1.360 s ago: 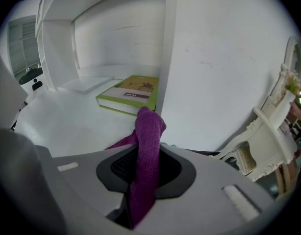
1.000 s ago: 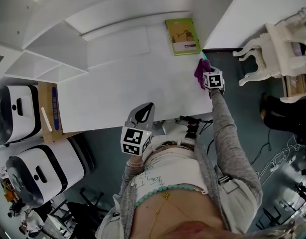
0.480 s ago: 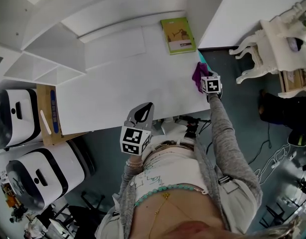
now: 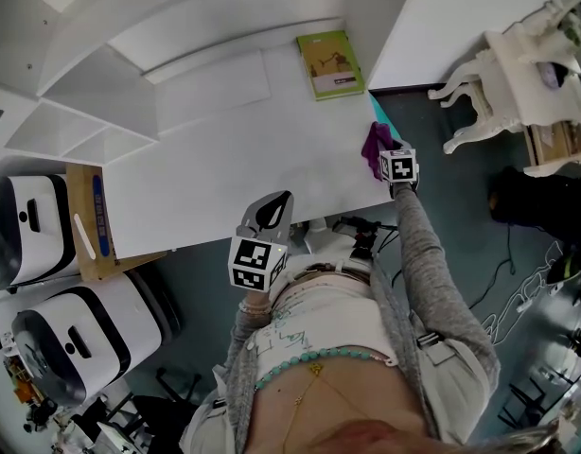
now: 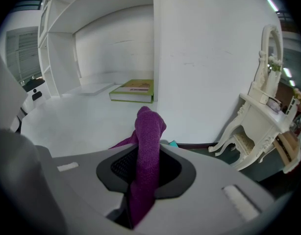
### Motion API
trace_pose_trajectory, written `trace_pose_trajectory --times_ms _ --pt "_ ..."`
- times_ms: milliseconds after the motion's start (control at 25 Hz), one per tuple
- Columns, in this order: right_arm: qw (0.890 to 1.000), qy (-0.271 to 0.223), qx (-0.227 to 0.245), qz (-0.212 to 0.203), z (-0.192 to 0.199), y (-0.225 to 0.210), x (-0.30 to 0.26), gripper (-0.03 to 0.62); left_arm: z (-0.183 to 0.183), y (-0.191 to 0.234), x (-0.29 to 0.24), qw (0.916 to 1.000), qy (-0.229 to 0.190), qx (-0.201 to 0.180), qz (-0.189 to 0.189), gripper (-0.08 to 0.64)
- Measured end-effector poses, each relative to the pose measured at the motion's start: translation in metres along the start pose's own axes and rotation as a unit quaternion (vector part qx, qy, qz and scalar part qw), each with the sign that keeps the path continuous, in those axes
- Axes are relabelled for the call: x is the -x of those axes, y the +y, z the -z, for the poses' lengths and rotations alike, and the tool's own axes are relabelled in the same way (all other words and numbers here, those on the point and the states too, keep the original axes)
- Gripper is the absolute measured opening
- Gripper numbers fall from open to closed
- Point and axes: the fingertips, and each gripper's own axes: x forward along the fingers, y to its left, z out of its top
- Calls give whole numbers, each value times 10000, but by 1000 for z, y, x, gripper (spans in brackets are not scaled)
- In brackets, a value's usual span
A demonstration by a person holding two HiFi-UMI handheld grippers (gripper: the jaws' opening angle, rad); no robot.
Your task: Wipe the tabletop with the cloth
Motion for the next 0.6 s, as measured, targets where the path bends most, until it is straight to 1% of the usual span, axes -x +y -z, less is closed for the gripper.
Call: trace_pose_trajectory --times_ms 280,520,600 --pt "10000 -22 -28 -31 13 1 11 95 -1 -7 2 10000 -34 -27 40 0" --pt "9999 98 84 -3 13 4 12 92 3 -9 10 10000 -38 4 -24 0" --pt "9997 147 190 -20 14 7 13 92 5 -10 11 10000 -34 32 -44 0"
